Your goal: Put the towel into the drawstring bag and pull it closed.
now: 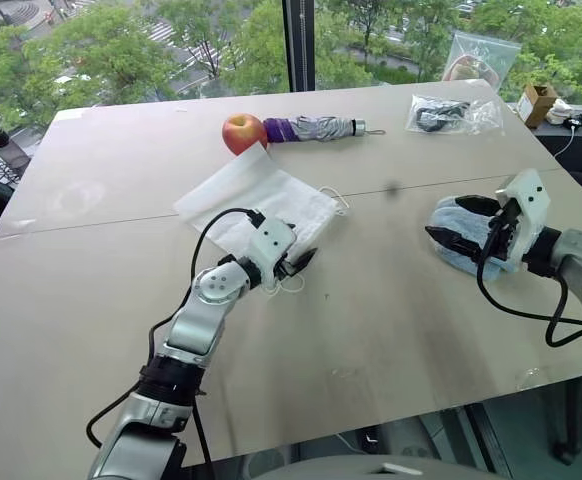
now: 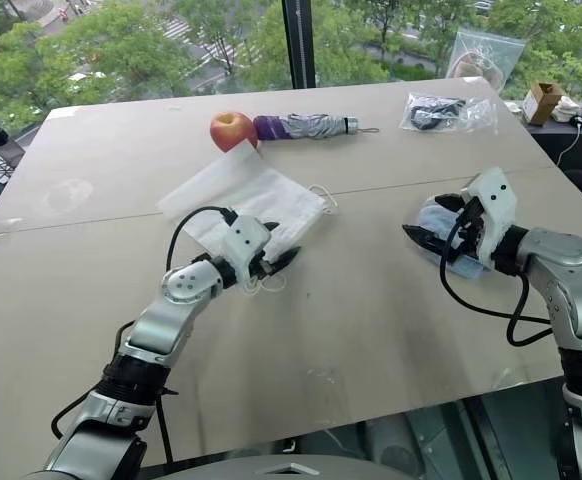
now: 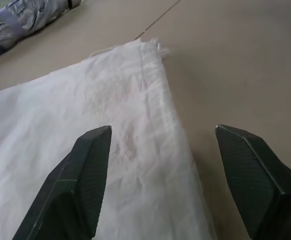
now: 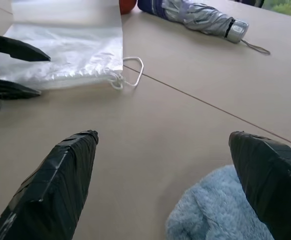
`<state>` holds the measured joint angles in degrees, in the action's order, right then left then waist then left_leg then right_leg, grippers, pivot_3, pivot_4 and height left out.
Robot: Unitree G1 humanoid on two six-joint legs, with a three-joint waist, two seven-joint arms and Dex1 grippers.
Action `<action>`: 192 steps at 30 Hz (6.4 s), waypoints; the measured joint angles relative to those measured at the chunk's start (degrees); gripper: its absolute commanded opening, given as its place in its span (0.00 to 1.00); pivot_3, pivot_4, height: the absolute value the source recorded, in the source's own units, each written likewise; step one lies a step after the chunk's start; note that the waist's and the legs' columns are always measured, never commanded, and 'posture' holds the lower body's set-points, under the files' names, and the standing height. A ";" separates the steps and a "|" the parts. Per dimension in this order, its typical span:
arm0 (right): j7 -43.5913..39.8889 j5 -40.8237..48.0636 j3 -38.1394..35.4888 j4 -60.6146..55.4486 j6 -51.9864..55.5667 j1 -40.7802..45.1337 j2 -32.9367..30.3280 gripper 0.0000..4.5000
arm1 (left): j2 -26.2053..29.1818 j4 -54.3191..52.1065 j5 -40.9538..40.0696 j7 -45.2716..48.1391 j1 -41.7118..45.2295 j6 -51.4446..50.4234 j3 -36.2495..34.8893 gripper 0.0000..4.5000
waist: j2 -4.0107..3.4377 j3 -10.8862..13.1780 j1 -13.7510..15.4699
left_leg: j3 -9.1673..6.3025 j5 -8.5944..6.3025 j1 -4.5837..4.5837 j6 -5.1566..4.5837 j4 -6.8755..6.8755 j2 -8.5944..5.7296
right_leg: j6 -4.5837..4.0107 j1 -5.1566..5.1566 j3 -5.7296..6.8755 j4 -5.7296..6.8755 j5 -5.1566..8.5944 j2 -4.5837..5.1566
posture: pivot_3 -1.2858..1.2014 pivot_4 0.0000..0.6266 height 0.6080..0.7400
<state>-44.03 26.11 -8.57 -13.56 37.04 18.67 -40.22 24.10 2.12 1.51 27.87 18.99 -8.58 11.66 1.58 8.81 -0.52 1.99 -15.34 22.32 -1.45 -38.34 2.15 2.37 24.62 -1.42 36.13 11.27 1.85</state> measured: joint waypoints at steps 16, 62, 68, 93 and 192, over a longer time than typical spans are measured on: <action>4.44 2.16 -1.68 -3.49 0.57 -4.73 0.30 1.00 | -0.10 1.26 24.54 -22.91 -4.82 15.10 0.16 0.75 | -0.02 -0.01 0.21 | -0.19 0.00 0.25 0.00 -0.02 -0.01 | 0.00 0.08 0.26 -0.12 -0.03 0.09 | 0.52 0.24 1.00; 21.76 -11.67 -3.79 34.76 0.66 11.36 11.68 0.00 | -0.98 -3.03 -0.61 -4.27 0.66 -4.12 -12.32 0.00 | 0.47 -0.41 -0.30 | -0.31 0.01 -0.57 -0.02 -0.13 0.01 | -0.14 -0.93 0.30 -0.19 -0.04 0.04 | 0.52 0.24 1.00; 10.62 -2.55 0.59 20.34 6.38 8.74 16.06 0.00 | -1.06 -4.15 -7.56 0.36 3.06 -9.37 -13.58 0.00 | -0.07 -0.06 -1.90 | -0.46 0.01 -0.38 -0.02 0.05 0.12 | 0.07 -0.52 0.21 -0.09 -0.17 -0.15 | 0.52 0.24 1.00; 19.90 -2.49 17.18 6.43 12.75 15.37 33.30 0.00 | -0.97 -17.59 -21.67 9.02 2.31 -22.57 -11.09 0.00 | -0.22 0.09 -0.59 | -0.75 0.02 0.51 0.00 -0.01 0.09 | 0.04 0.16 0.61 -0.05 -0.17 -0.13 | 0.52 0.24 1.00; 33.02 -19.14 9.70 41.43 -33.13 21.97 35.79 0.03 | 7.16 -8.72 -23.69 14.32 6.83 -18.97 -14.45 0.00 | -0.33 0.21 -0.64 | -0.63 0.05 0.57 0.06 0.01 -0.01 | 0.04 0.26 0.44 -0.08 -0.18 -0.02 | 0.52 0.24 1.00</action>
<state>-11.02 6.97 1.13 27.87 3.91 40.63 -4.43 31.26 -6.60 -22.18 42.19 25.82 -27.54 -2.79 1.25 9.02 -1.16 1.37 -15.28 22.89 -1.39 -38.33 2.14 2.41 24.89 -0.98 36.05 11.09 1.83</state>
